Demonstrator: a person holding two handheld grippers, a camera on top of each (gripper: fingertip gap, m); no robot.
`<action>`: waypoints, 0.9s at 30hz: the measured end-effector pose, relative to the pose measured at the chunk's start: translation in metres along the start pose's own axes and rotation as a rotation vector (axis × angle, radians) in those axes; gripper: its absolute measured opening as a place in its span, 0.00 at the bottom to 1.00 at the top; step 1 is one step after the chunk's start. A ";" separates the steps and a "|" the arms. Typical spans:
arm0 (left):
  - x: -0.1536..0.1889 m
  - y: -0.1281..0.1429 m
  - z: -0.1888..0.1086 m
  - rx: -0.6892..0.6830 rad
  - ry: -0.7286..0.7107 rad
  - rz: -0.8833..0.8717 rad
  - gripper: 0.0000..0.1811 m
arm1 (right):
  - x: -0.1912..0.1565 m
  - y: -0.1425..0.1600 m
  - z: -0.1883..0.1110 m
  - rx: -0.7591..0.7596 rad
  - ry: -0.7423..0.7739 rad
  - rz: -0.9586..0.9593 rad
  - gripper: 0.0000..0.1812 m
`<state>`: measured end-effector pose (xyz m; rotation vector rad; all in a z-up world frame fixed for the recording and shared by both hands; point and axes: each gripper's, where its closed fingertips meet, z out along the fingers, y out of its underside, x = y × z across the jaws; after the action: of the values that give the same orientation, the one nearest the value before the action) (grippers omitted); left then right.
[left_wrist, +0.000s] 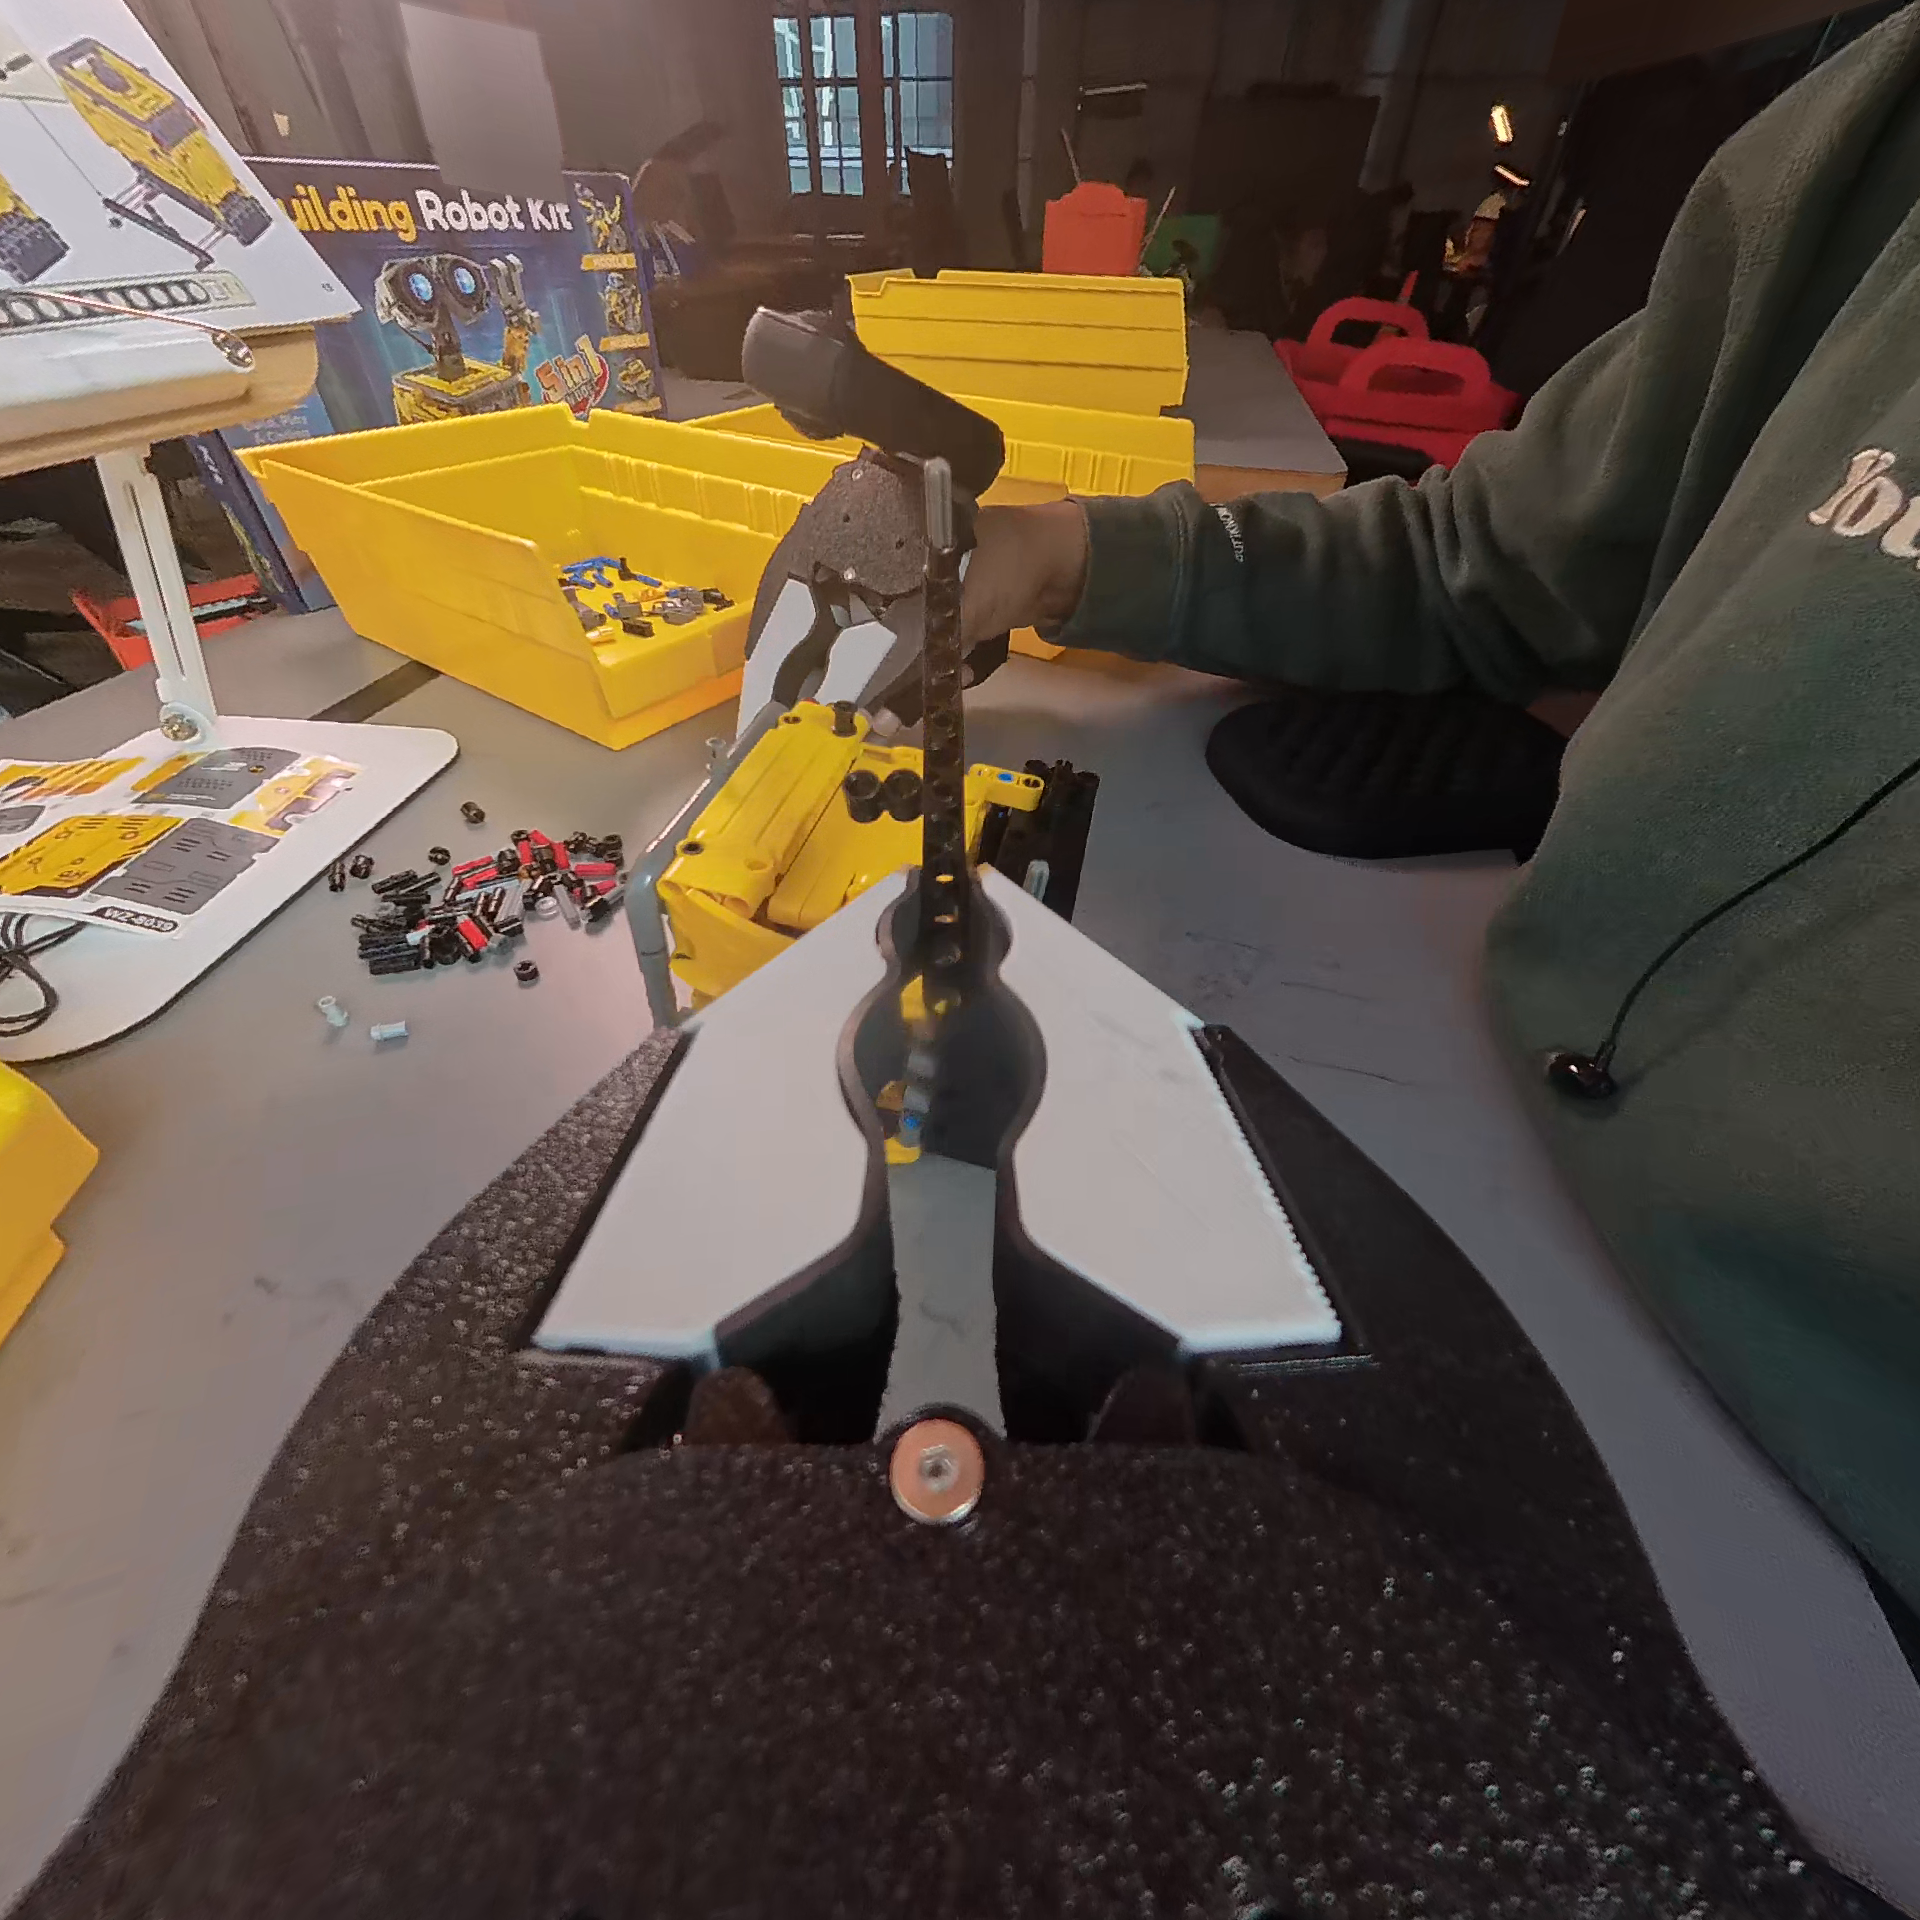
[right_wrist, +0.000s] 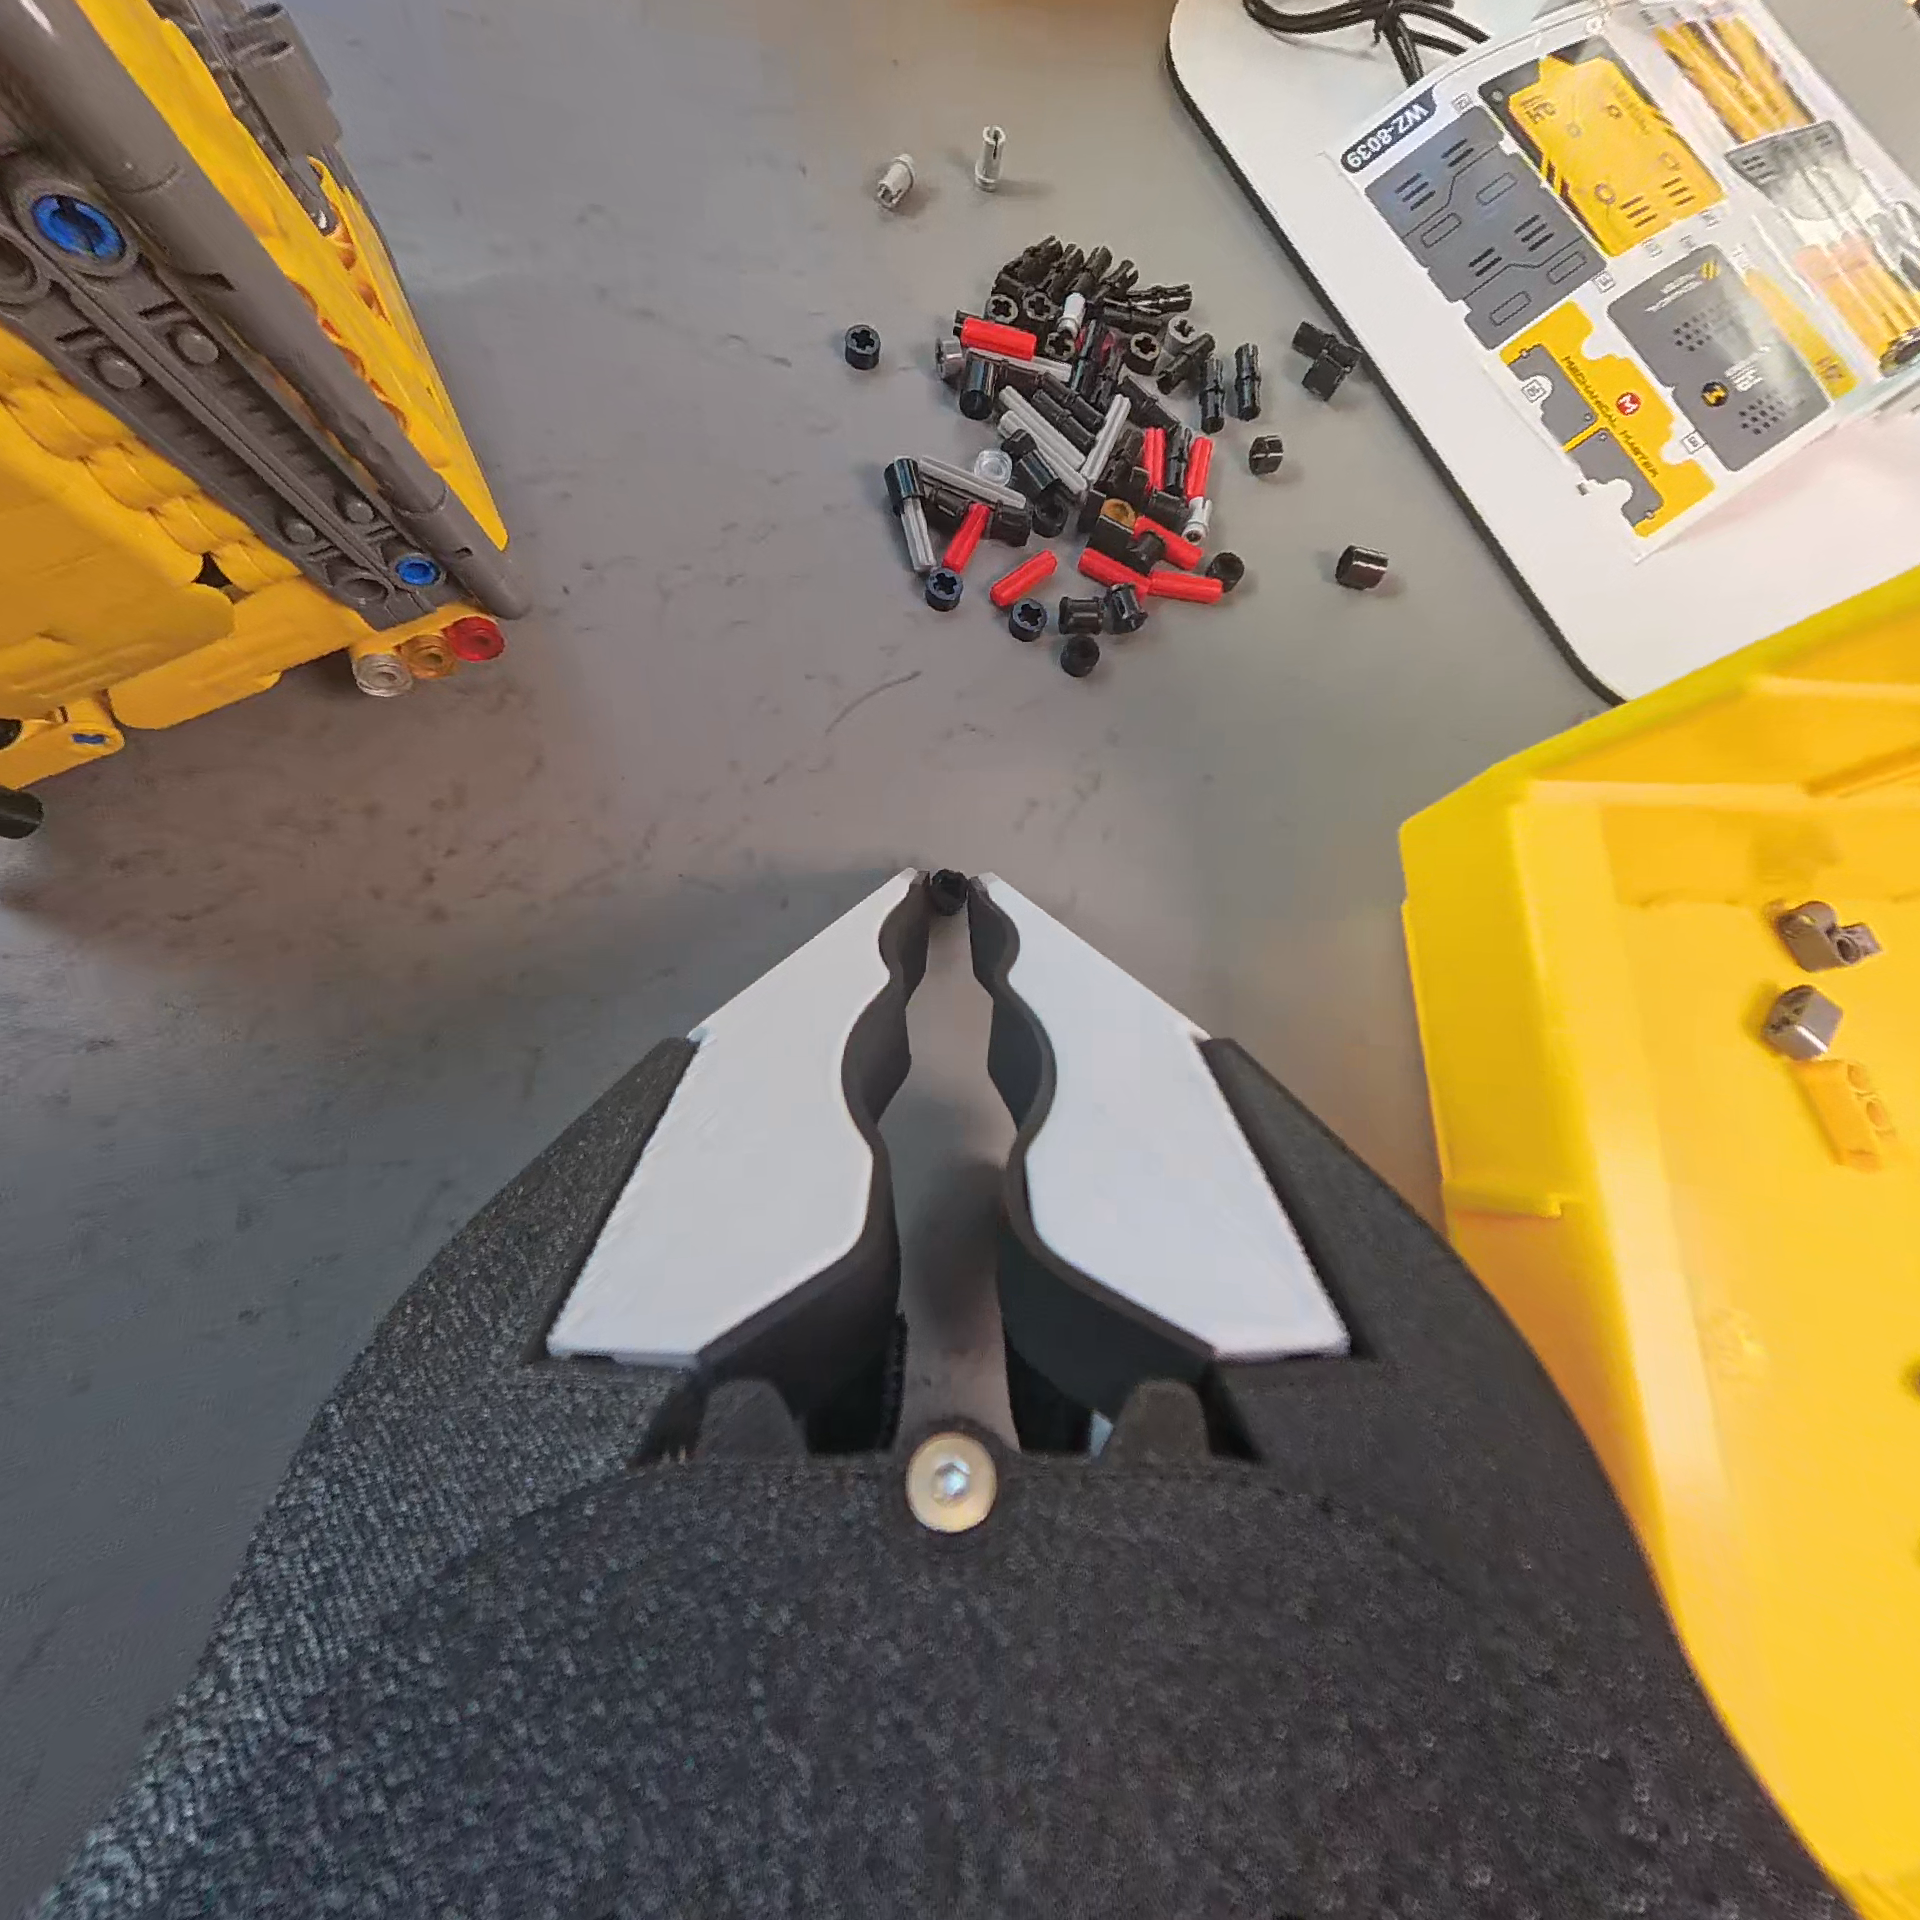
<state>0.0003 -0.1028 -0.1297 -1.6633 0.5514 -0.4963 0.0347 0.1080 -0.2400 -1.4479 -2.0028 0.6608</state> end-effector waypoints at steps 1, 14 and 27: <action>0.002 -0.001 0.001 0.001 0.003 0.007 0.03 | 0.000 0.000 0.000 0.002 0.003 -0.002 0.04; 0.002 -0.003 0.010 0.052 0.009 -0.017 0.03 | 0.000 0.000 -0.001 0.026 0.065 -0.022 0.05; -0.009 -0.011 0.001 0.177 0.033 -0.130 0.03 | 0.000 -0.001 -0.002 0.063 0.099 -0.073 0.05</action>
<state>-0.0053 -0.0946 -0.1188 -1.5300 0.4127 -0.6498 0.0350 0.1079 -0.2381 -1.3381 -1.9315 0.6040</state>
